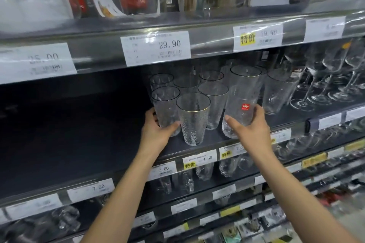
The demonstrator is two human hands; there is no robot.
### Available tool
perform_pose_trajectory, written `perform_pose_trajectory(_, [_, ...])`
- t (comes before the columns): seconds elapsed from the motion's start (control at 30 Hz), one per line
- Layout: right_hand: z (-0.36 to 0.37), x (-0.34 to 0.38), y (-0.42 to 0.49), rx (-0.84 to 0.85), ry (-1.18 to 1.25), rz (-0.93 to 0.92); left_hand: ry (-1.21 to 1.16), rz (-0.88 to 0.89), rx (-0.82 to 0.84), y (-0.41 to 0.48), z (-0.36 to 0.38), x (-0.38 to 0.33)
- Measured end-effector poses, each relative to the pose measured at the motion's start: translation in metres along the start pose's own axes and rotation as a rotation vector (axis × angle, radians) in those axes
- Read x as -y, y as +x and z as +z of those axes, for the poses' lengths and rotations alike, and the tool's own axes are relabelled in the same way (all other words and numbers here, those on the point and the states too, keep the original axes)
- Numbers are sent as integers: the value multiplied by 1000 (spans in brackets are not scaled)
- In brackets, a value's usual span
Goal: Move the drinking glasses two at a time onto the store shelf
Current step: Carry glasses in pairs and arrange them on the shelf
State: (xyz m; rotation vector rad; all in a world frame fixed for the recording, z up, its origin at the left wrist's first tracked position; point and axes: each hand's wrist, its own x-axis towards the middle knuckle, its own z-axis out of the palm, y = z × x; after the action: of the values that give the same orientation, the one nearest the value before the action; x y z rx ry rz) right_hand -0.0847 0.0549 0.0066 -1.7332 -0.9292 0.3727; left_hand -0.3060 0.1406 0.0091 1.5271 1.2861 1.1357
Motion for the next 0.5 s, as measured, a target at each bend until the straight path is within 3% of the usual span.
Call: perform_pose_trajectory(0.5, [5,-5,4,-49,-16,-42,85,32,-78,0,-8,0])
